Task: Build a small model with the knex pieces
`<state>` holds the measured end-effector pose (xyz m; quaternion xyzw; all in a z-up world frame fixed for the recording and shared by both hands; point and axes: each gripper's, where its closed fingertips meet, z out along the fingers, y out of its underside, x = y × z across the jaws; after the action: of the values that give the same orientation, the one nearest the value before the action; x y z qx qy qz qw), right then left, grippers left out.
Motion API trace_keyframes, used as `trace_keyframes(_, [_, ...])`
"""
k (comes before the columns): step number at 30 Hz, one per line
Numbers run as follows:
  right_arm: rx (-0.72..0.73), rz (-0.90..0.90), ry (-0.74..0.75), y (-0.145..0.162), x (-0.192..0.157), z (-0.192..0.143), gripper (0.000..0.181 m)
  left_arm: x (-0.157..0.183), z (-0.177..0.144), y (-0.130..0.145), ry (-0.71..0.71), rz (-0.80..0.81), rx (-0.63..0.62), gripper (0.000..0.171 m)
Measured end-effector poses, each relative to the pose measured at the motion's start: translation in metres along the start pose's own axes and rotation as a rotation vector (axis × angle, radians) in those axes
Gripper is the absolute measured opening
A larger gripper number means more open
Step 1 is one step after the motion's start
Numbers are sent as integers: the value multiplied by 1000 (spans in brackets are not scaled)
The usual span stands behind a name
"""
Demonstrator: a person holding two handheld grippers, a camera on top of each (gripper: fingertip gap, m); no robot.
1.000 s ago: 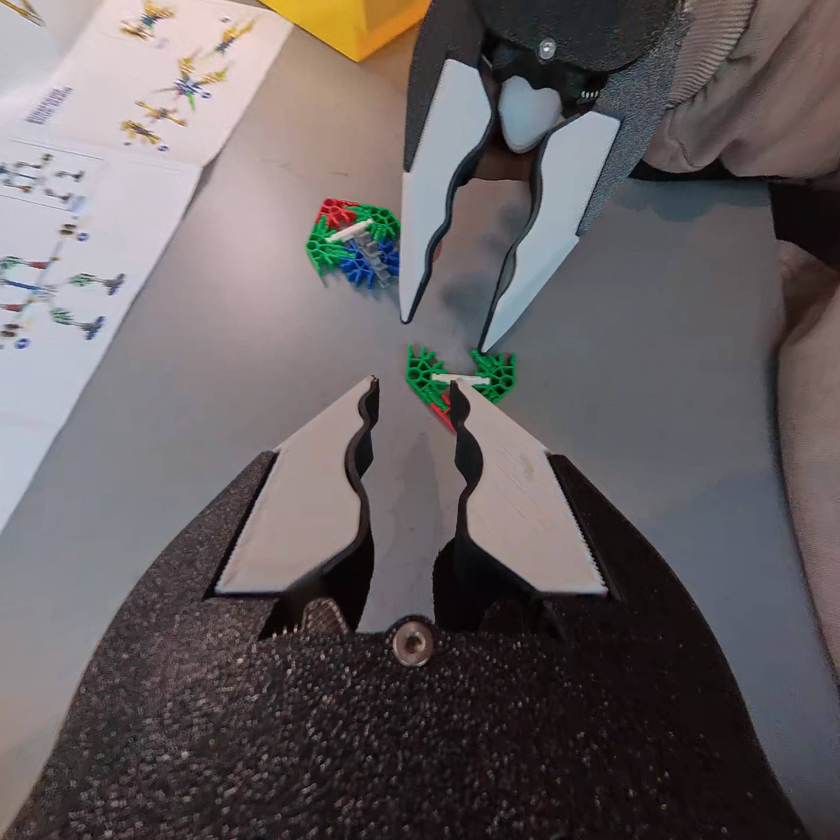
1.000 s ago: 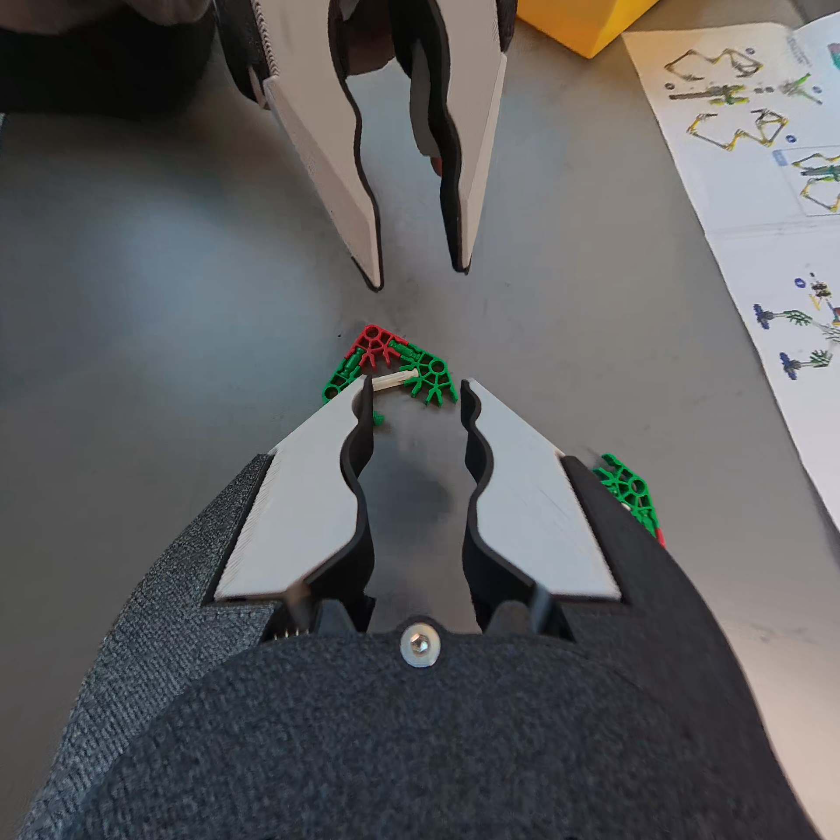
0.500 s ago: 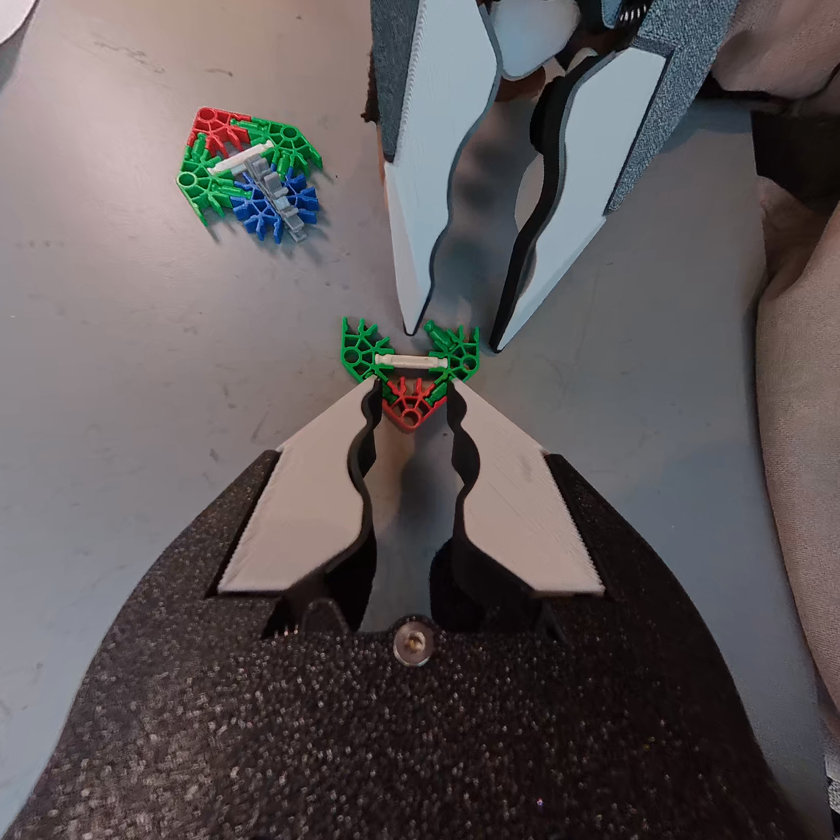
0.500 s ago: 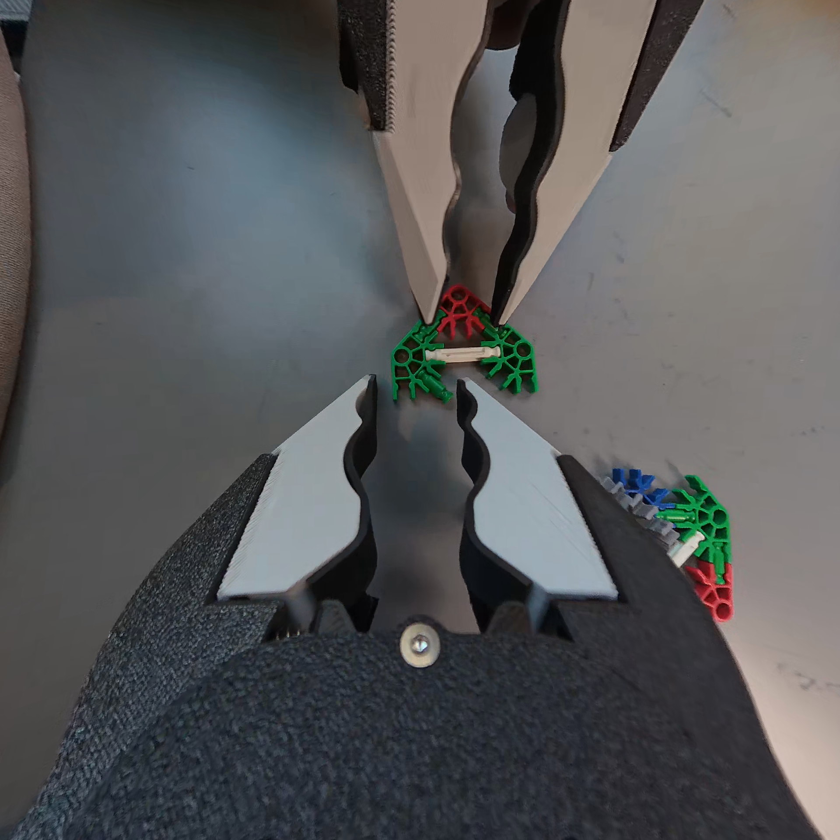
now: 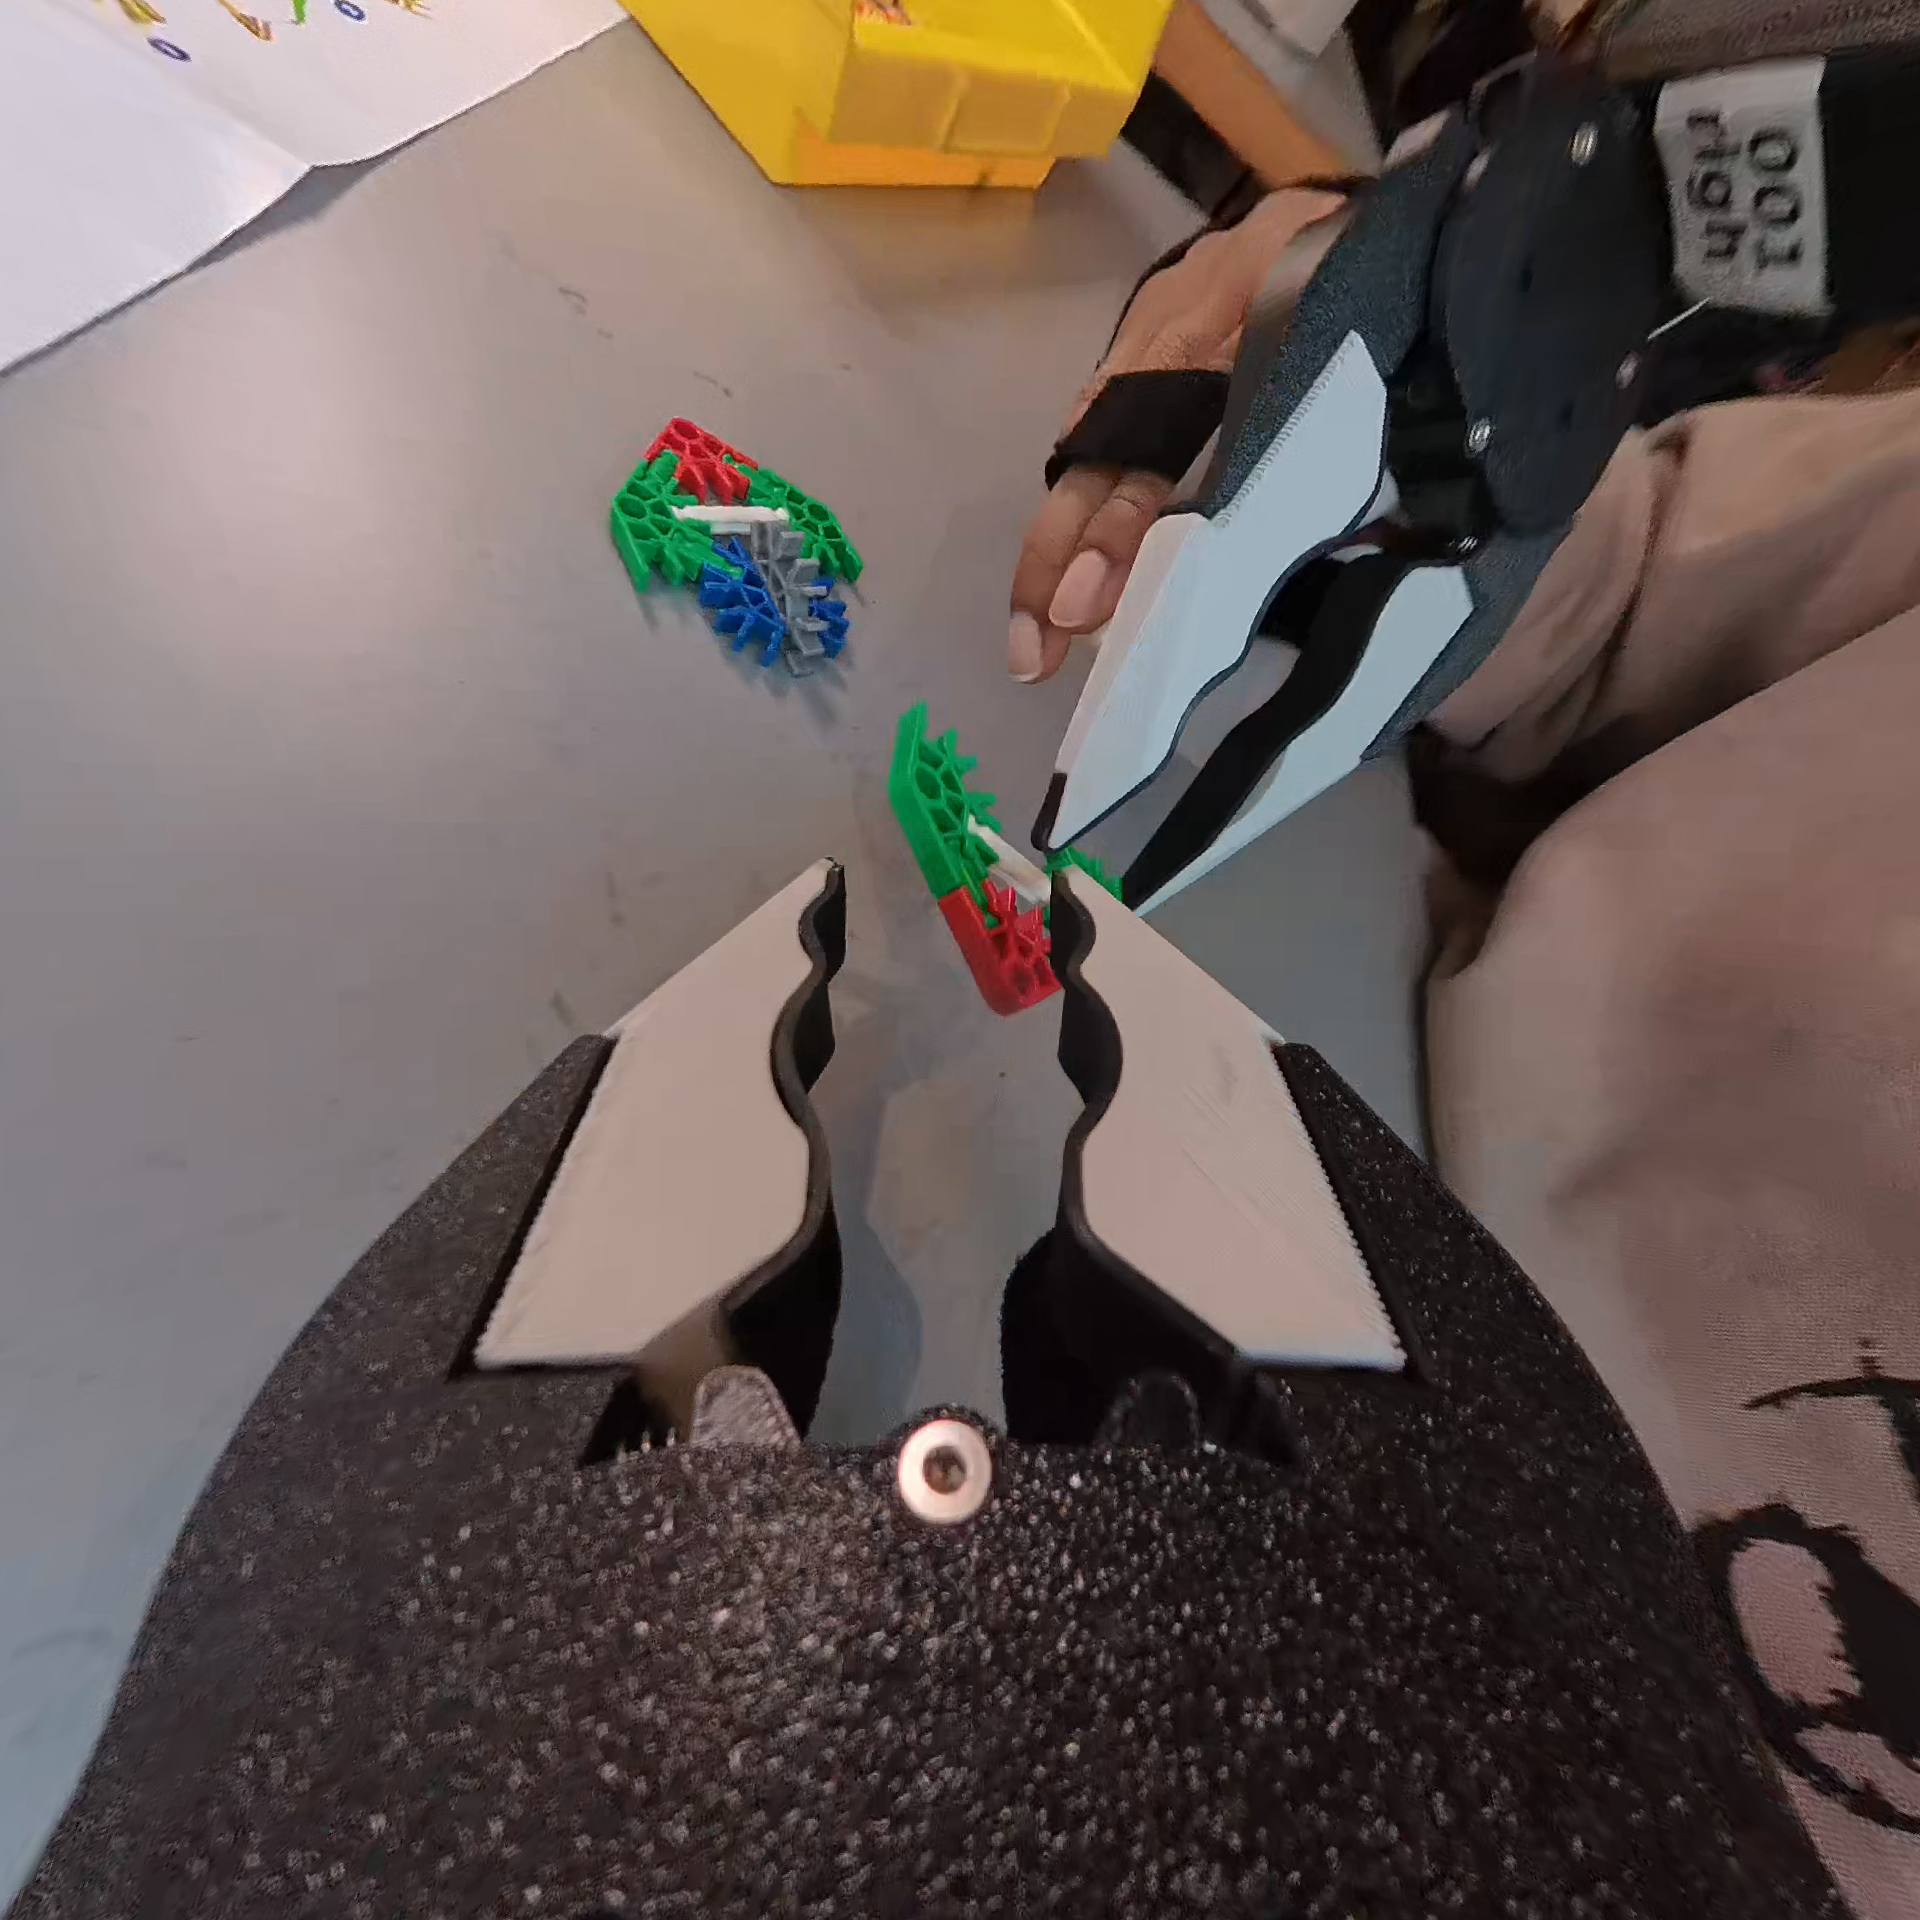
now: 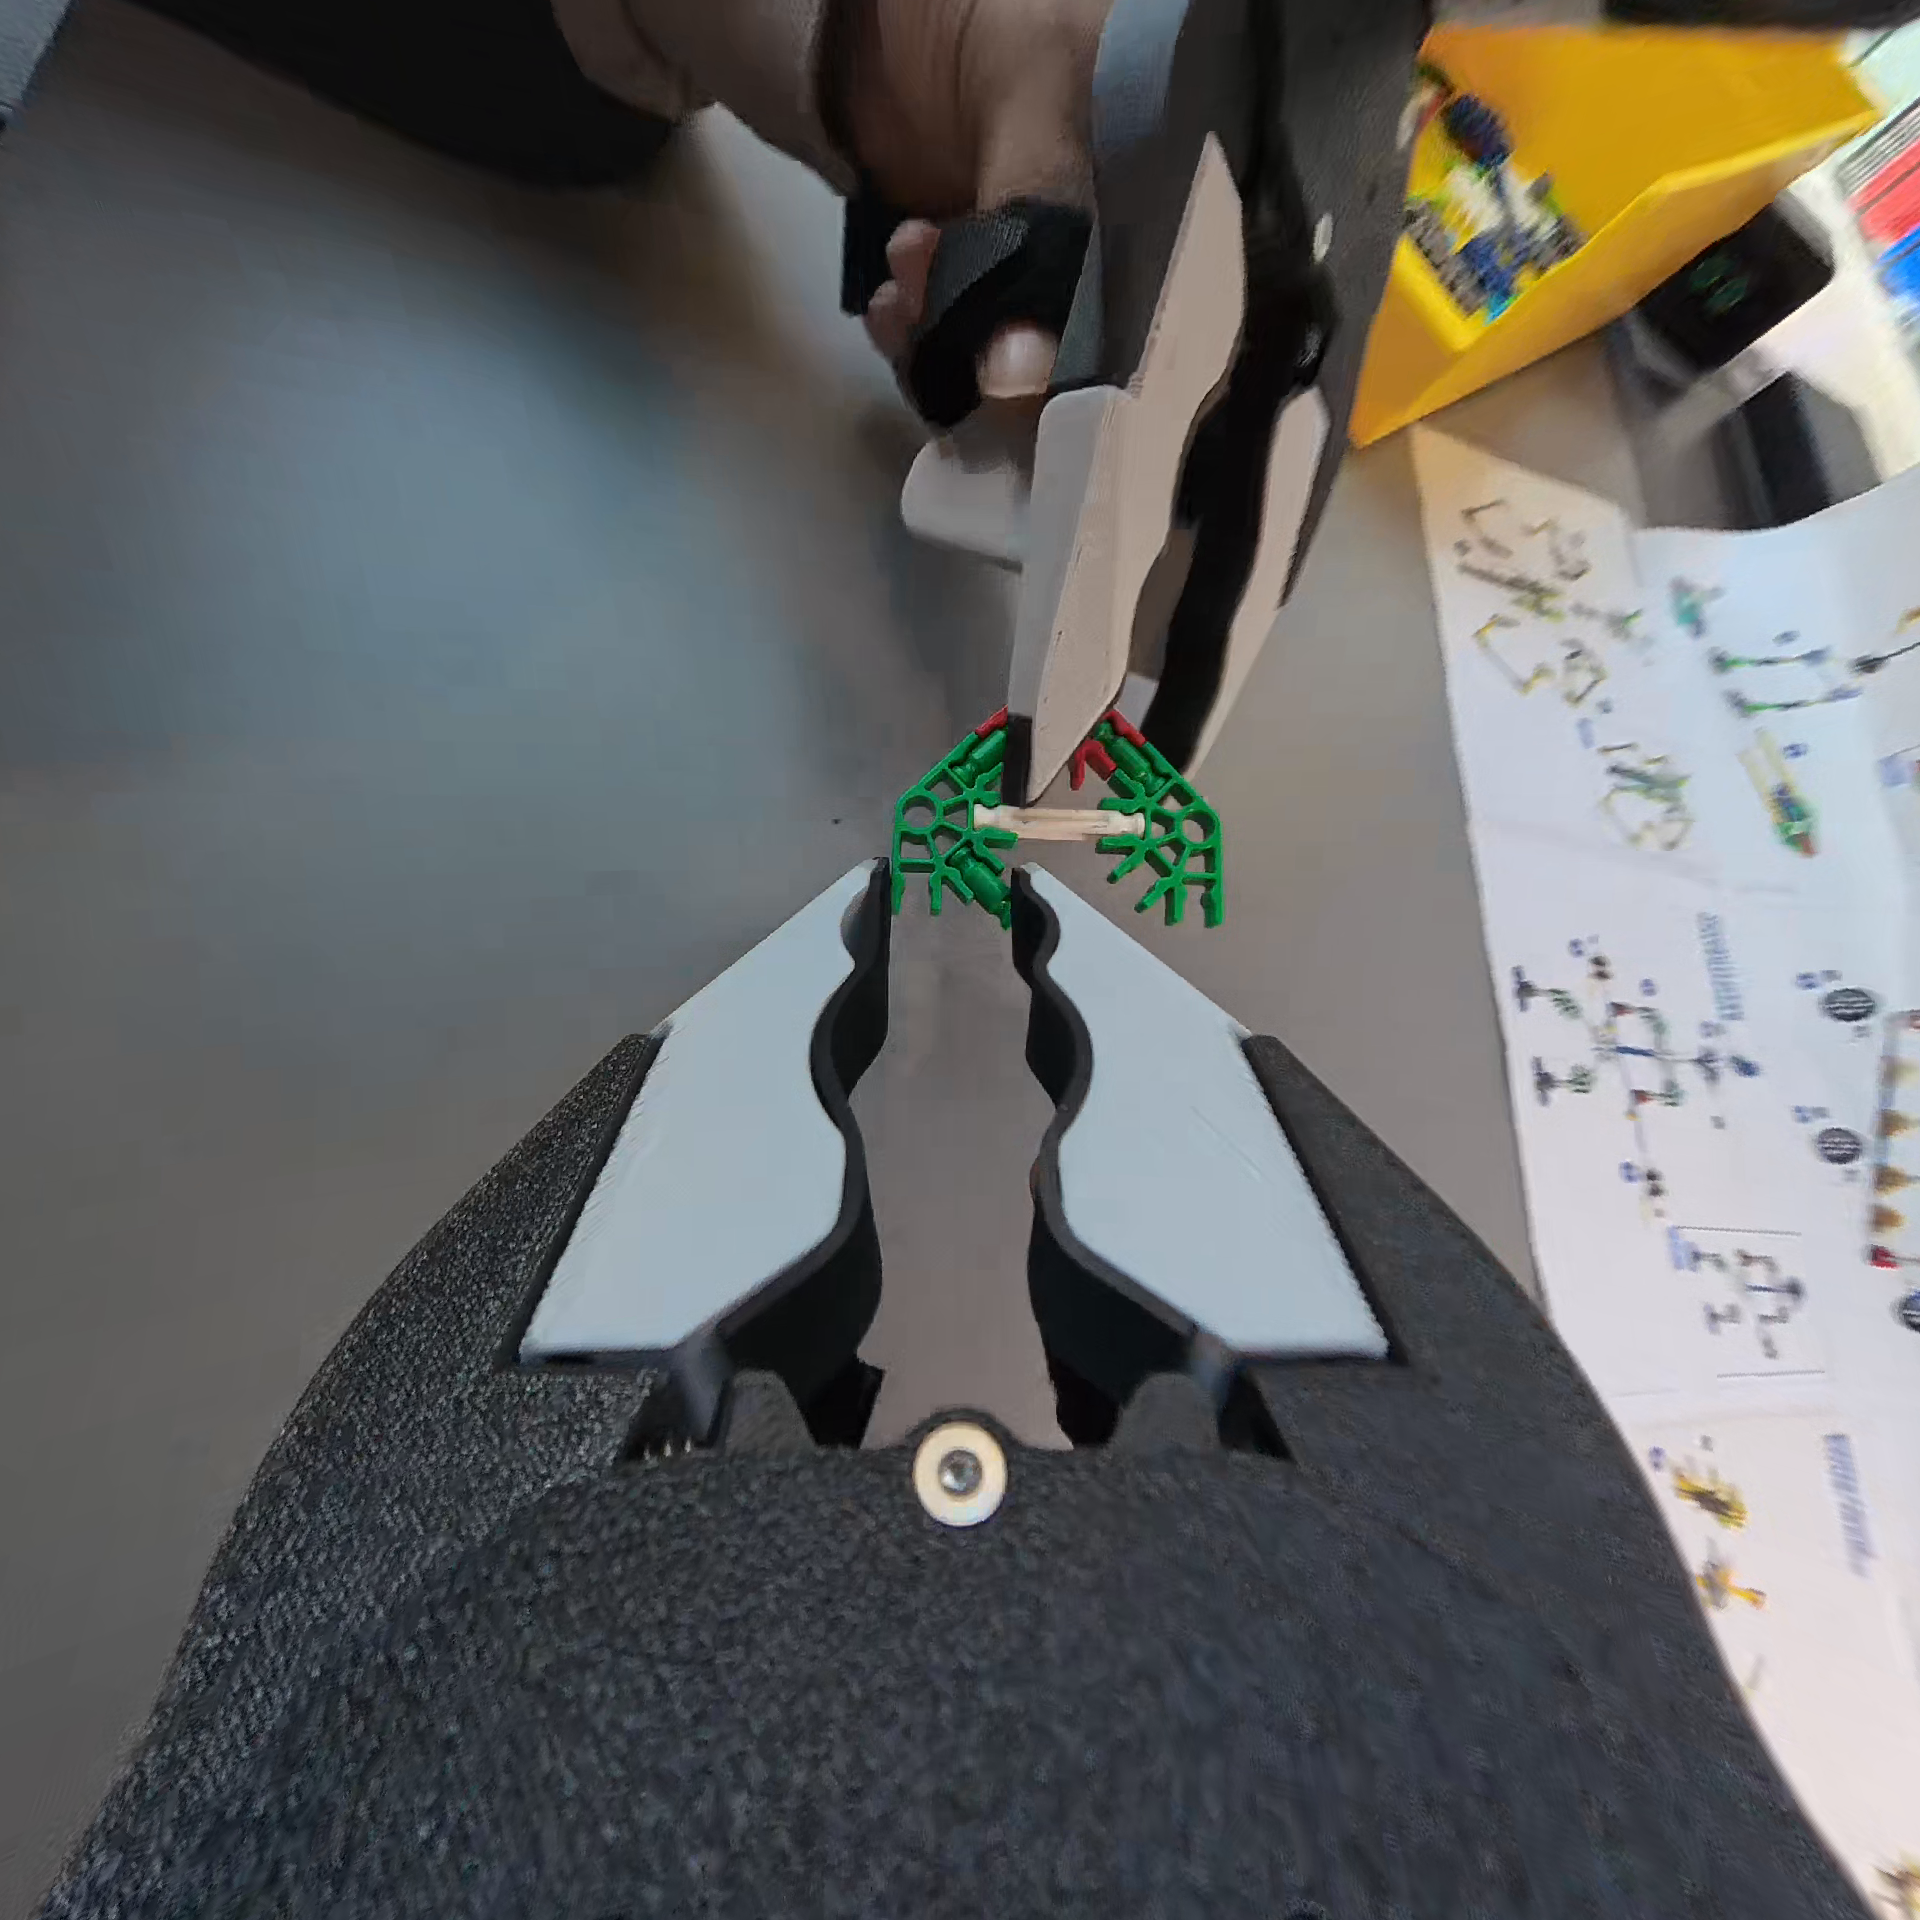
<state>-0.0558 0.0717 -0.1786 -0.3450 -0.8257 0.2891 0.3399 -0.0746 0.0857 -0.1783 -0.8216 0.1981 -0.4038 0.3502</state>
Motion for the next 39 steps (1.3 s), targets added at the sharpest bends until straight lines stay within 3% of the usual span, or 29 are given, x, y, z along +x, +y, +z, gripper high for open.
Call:
trace_keyframes(3, [39, -101, 118, -10, 14, -8, 21, 16, -2, -8, 168, -96, 58, 29])
trace_keyframes(6, [67, -149, 174, -17, 18, -13, 22, 32, -3, -16, 233, -46, 101, 9])
trace_keyframes(9, [227, -22, 157, -39, 22, -25, 13, 36, -10, -23, 200, 72, 136, 4])
trace_keyframes(13, [362, 255, 29, -48, 30, -41, 36, 49, -16, -34, 178, 218, 189, 5])
trace_keyframes(17, [444, 391, -79, -53, 27, -40, 17, 57, -16, -38, 172, 284, 218, 5])
trace_keyframes(19, [476, 424, -114, -56, 24, -41, 9, 61, -16, -38, 180, 306, 223, 5])
trace_keyframes(29, [511, 473, -101, -57, 32, -46, 13, 60, -21, -51, 162, 304, 309, 5])
trace_keyframes(39, [526, 502, -61, -55, 42, -51, 5, 53, -21, -51, 104, 295, 300, 6])
